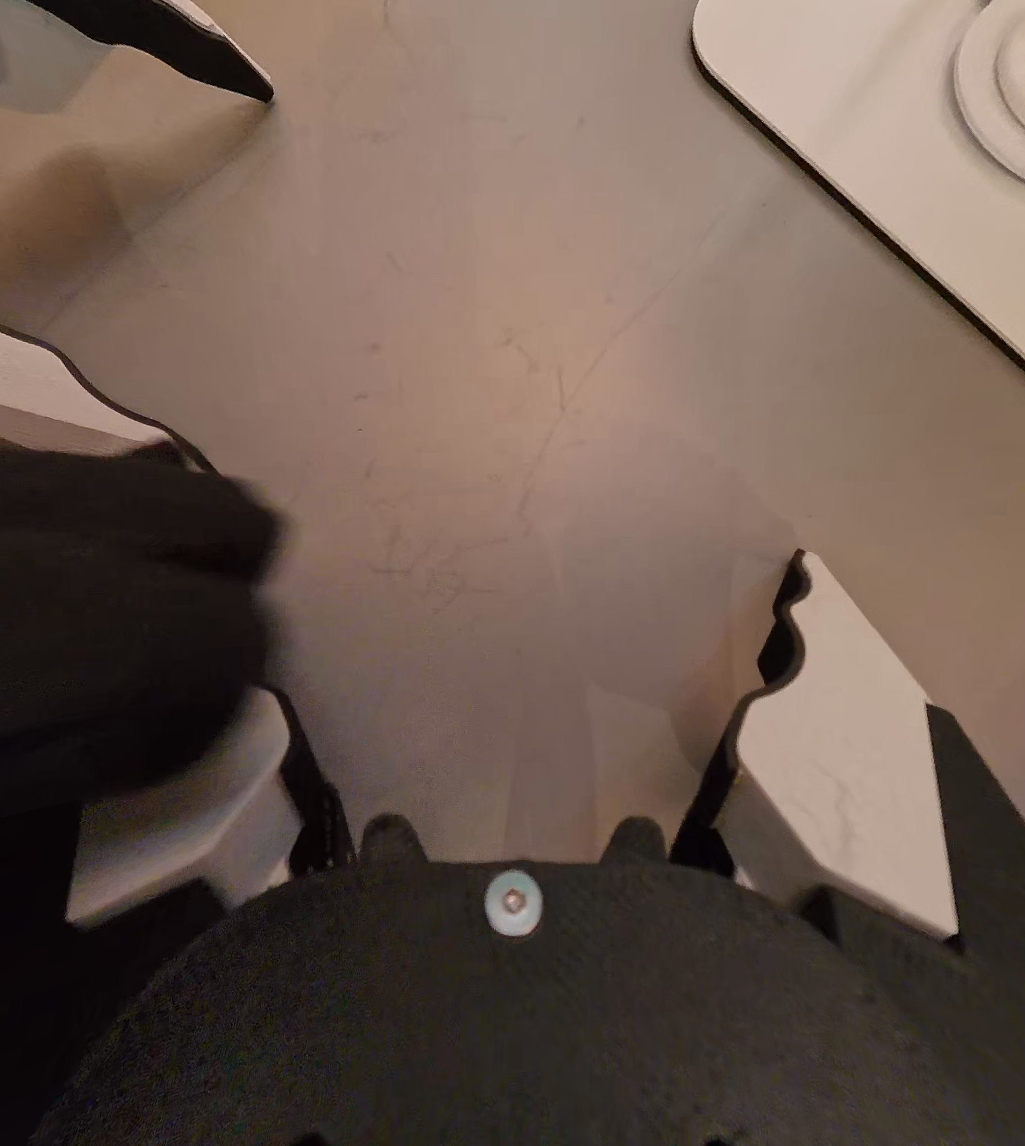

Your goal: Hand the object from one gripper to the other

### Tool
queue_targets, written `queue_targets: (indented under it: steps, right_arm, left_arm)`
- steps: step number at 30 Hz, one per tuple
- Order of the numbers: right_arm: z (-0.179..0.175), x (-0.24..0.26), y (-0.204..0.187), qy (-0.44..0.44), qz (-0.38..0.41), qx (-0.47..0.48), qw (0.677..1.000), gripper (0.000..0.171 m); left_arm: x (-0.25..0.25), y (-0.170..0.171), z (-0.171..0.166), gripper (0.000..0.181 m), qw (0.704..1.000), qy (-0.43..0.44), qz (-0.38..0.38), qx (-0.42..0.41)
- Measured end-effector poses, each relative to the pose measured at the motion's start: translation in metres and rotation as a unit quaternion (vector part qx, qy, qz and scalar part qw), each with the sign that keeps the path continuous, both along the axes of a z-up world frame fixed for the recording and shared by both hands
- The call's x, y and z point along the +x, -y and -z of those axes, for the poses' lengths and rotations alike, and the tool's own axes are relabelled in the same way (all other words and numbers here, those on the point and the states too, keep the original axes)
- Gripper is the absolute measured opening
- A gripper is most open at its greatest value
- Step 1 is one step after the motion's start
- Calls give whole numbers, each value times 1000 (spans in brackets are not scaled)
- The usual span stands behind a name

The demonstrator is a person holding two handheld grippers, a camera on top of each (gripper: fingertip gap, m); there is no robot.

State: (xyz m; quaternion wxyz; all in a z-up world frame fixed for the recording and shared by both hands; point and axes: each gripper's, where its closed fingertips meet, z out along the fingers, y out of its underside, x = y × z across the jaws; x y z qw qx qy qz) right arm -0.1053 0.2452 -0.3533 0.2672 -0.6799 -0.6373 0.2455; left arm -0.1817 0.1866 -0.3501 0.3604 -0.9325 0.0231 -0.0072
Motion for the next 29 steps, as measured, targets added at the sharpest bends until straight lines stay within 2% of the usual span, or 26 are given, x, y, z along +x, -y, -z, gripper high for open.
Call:
queue_targets:
  steps: [1, 29]
  right_arm:
    - [0, 0, 0, 0, 0, 0, 1000, 160]
    - [0, -10, -3, -1, 1, 0, 1000, 159]
  left_arm:
    - [0, 0, 0, 142, 1000, 0, 0, 0]
    - [-2, 0, 0, 139, 1000, 0, -4, 2]
